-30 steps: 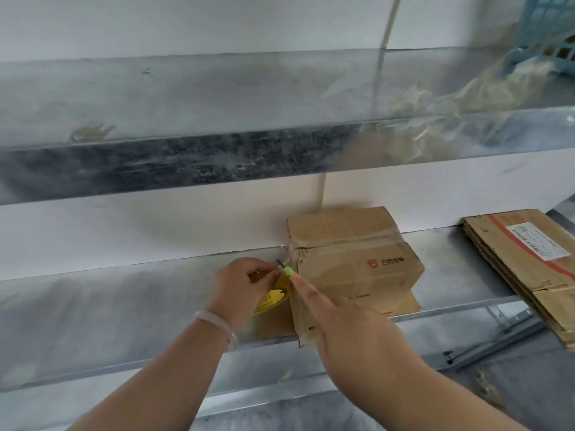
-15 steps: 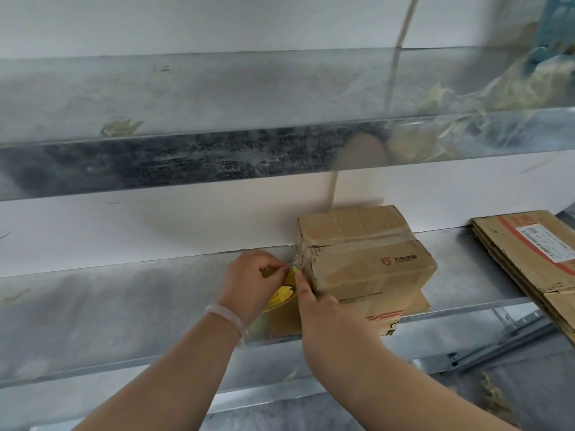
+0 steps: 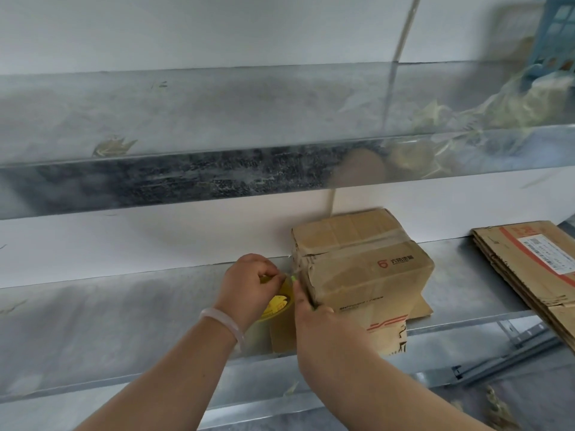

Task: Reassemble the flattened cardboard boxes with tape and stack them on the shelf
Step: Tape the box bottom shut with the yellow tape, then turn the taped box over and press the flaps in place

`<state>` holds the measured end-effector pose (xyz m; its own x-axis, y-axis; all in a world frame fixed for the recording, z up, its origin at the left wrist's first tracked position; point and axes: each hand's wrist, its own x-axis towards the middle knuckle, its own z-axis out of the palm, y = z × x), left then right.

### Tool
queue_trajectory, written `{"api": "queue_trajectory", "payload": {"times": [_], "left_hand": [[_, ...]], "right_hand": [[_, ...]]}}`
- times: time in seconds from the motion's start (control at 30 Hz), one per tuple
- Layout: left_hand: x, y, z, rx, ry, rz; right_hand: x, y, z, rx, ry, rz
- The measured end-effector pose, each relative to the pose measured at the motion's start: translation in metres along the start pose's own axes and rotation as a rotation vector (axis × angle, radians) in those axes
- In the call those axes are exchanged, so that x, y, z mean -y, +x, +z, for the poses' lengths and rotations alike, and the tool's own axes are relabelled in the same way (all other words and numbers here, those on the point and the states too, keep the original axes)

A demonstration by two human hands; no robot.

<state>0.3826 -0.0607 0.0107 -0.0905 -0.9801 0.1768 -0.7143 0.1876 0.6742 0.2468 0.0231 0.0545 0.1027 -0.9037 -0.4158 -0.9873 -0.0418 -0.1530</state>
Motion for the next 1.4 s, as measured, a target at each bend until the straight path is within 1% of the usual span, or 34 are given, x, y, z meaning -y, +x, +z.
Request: {"api": "queue_trajectory", "payload": {"times": [0.07, 0.13, 0.27, 0.37, 0.4, 0.47, 0.57, 0.6, 0.67, 0.73, 0.8, 0.83, 0.87, 0.93, 1.0, 1.03, 1.07, 1.1, 1.17, 1.2, 1.27, 1.33, 1.4], "left_hand": [[0.003, -0.001, -0.002, -0.032, -0.03, -0.021], [0.011, -0.001, -0.007, -0.072, -0.007, -0.036], [0.034, -0.001, -0.013, -0.067, 0.151, -0.004], [0.046, 0.0, -0.011, -0.121, 0.312, 0.082], [0.049, 0.001, -0.01, -0.153, 0.355, 0.113], [0.053, 0.001, -0.005, -0.228, 0.403, 0.146], [0.058, -0.001, 0.009, -0.281, 0.436, 0.161], [0.062, -0.004, 0.018, -0.262, 0.444, 0.168], [0.072, -0.017, 0.037, -0.164, 0.427, 0.178], [0.08, -0.035, 0.052, -0.089, 0.351, 0.174], [0.08, -0.049, 0.058, -0.072, 0.266, 0.13], [0.08, -0.051, 0.059, -0.074, 0.241, 0.109], [0.08, -0.051, 0.059, -0.074, 0.232, 0.086], [0.075, -0.049, 0.056, -0.045, 0.237, 0.051], [0.068, -0.051, 0.053, -0.001, 0.247, 0.031], [0.064, -0.053, 0.051, 0.013, 0.261, 0.018], [0.058, -0.055, 0.048, 0.026, 0.28, 0.002], [0.052, -0.057, 0.045, 0.023, 0.283, -0.015], [0.031, -0.057, 0.04, -0.085, 0.224, -0.111], [0.014, -0.057, 0.039, -0.16, 0.122, -0.202], [-0.025, -0.051, 0.042, -0.265, -0.134, -0.343], [-0.064, -0.045, 0.045, -0.294, -0.306, -0.365], [-0.092, -0.041, 0.047, -0.286, -0.381, -0.376]], "right_hand": [[-0.007, 0.005, -0.001, 0.039, -0.001, 0.052], [-0.013, 0.005, 0.002, 0.049, -0.017, 0.034], [-0.022, -0.002, 0.005, 0.046, 0.043, -0.103], [-0.03, -0.009, -0.002, -0.006, 0.139, -0.262], [-0.034, -0.012, -0.001, -0.053, 0.169, -0.325], [-0.044, -0.015, 0.005, -0.203, 0.256, -0.422], [-0.063, -0.011, 0.014, -0.415, 0.356, -0.491], [-0.07, -0.01, 0.015, -0.454, 0.361, -0.508], [-0.082, -0.01, 0.014, -0.501, 0.353, -0.555], [-0.094, -0.012, 0.009, -0.555, 0.35, -0.606], [-0.106, -0.017, 0.005, -0.643, 0.348, -0.654], [-0.111, -0.022, 0.002, -0.719, 0.357, -0.66], [-0.119, -0.028, 0.001, -0.812, 0.383, -0.639], [-0.143, -0.04, 0.002, -0.982, 0.487, -0.513], [-0.174, -0.044, 0.003, -1.018, 0.682, -0.362], [-0.192, -0.039, 0.003, -1.018, 0.749, -0.284], [-0.211, -0.029, 0.004, -1.002, 0.759, -0.178], [-0.23, -0.016, 0.005, -0.934, 0.725, -0.038], [-0.264, 0.015, 0.01, -0.674, 0.607, 0.217], [-0.278, 0.029, 0.015, -0.547, 0.528, 0.286], [-0.296, 0.051, 0.026, -0.377, 0.346, 0.318], [-0.302, 0.061, 0.031, -0.309, 0.175, 0.258], [-0.3, 0.059, 0.03, -0.25, 0.011, 0.239]]}}
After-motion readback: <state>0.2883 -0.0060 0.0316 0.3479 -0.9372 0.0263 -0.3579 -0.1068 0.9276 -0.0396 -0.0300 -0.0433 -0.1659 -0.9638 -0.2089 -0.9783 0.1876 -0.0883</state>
